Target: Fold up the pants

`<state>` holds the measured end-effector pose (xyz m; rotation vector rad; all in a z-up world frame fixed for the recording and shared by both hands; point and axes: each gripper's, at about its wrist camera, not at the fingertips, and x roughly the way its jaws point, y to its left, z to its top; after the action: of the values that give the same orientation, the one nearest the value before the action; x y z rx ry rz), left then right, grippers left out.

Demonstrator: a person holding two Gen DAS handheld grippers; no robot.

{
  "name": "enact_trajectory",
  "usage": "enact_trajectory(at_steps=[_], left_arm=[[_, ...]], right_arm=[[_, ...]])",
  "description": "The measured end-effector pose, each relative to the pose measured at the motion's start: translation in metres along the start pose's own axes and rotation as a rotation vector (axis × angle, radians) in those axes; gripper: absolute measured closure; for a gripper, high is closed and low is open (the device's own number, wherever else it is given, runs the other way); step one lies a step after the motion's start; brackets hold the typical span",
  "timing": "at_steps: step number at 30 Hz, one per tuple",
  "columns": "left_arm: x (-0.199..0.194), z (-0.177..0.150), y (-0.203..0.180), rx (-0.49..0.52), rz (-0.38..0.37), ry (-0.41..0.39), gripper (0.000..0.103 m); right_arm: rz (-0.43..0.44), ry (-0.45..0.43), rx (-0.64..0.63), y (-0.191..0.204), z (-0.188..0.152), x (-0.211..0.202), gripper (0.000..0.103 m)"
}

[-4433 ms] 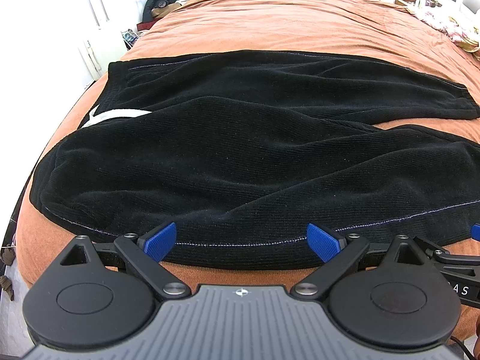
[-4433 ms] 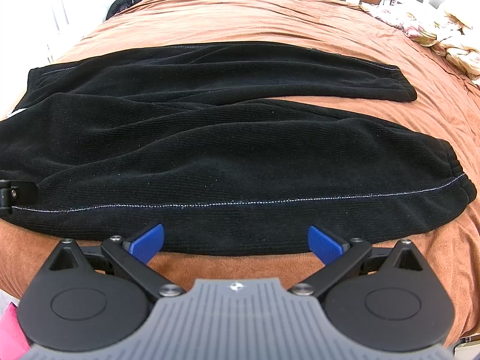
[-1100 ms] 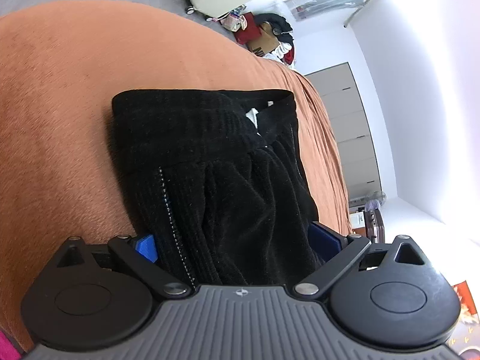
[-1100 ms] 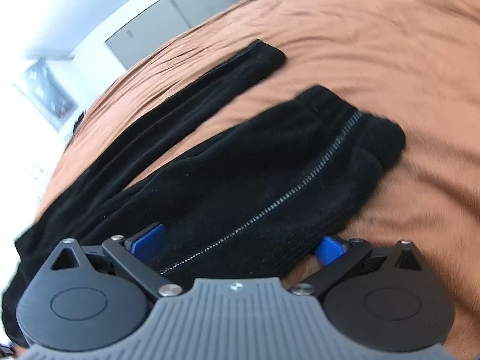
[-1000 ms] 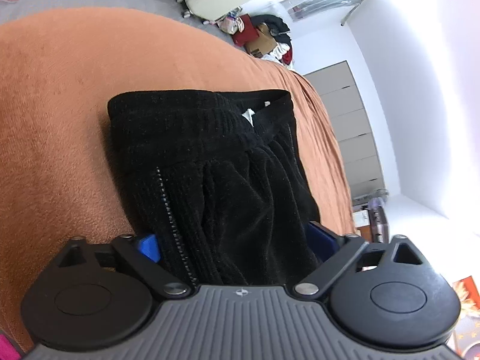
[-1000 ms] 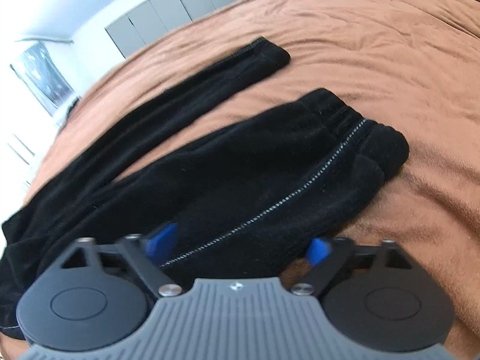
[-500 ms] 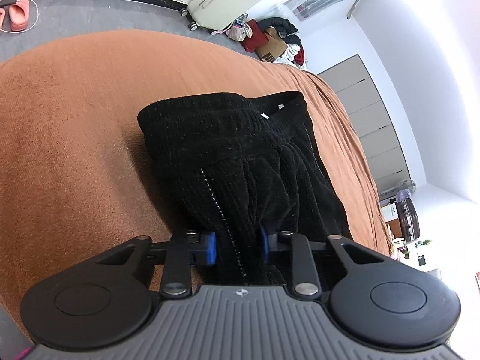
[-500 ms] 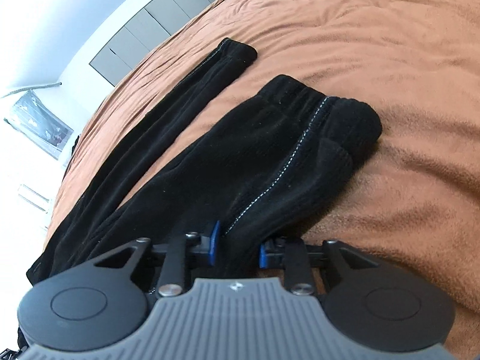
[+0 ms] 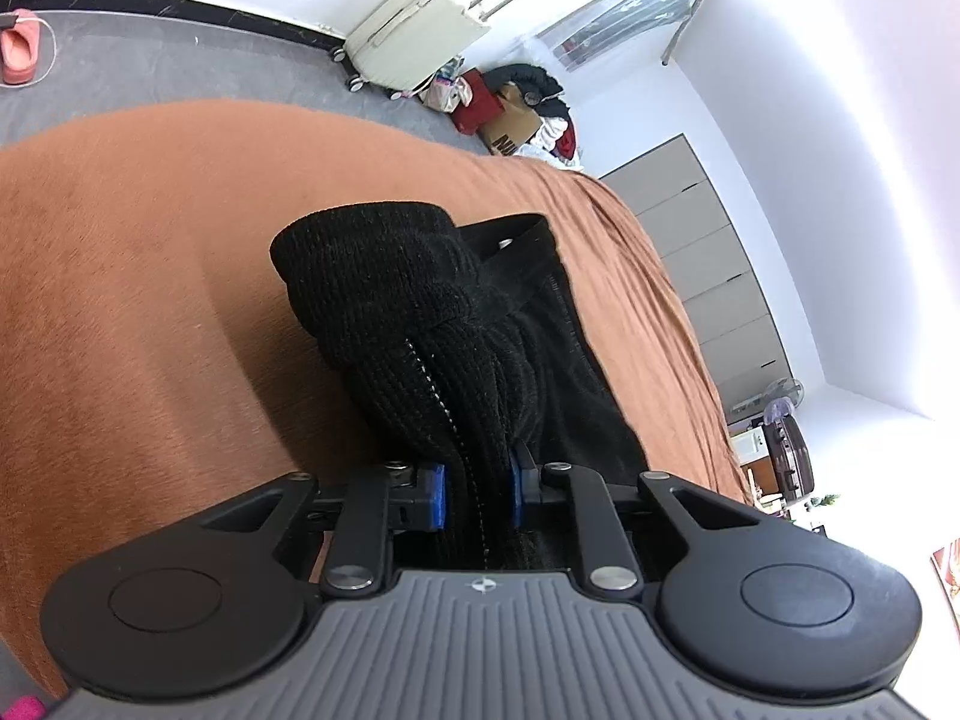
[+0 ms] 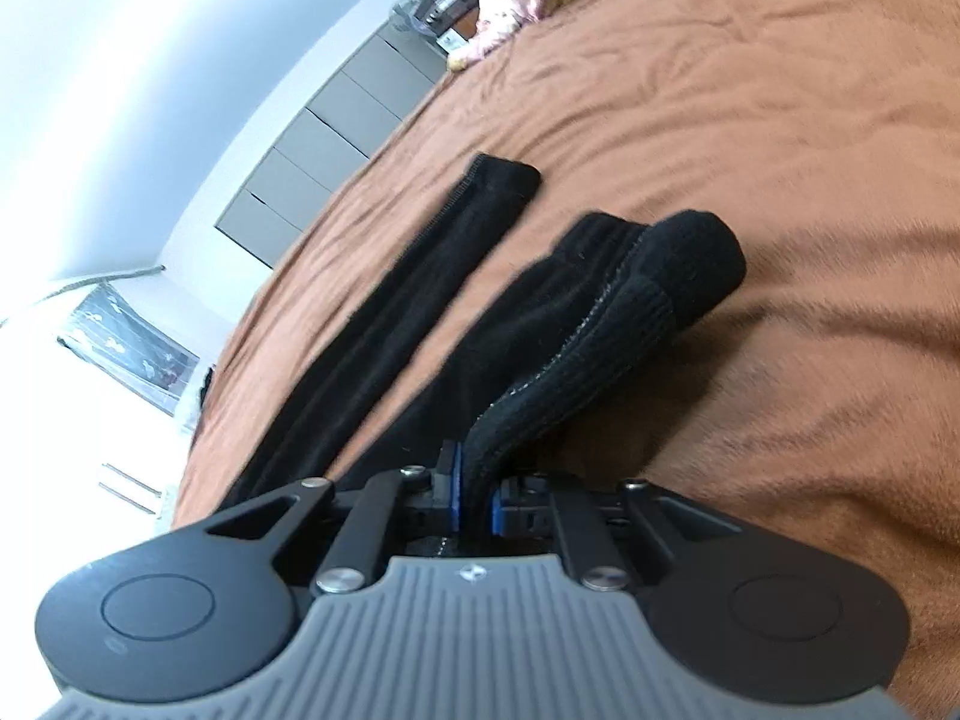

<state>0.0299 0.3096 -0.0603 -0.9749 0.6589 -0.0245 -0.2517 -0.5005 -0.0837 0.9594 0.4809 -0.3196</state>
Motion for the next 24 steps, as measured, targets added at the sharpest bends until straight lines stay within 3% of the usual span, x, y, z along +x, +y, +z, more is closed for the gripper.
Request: enact_trajectory(at_steps=[9, 15, 20, 24], left_arm=[[0.017, 0.031, -0.053, 0.012, -0.050, -0.017, 0.083], [0.060, 0.064, -0.095, 0.013, -0.039, -0.023, 0.083], [0.116, 0.093, -0.117, 0.007, 0.017, -0.010, 0.083], [0.174, 0.103, -0.131, 0.032, 0.105, 0.035, 0.083]], right_arm=[[0.074, 0.005, 0.003, 0.040, 0.040, 0.005, 0.099], [0.083, 0.020, 0.026, 0.072, 0.087, 0.033, 0.099], [0.059, 0.041, 0.051, 0.104, 0.141, 0.094, 0.099], [-0.017, 0.076, 0.059, 0.128, 0.171, 0.167, 0.099]])
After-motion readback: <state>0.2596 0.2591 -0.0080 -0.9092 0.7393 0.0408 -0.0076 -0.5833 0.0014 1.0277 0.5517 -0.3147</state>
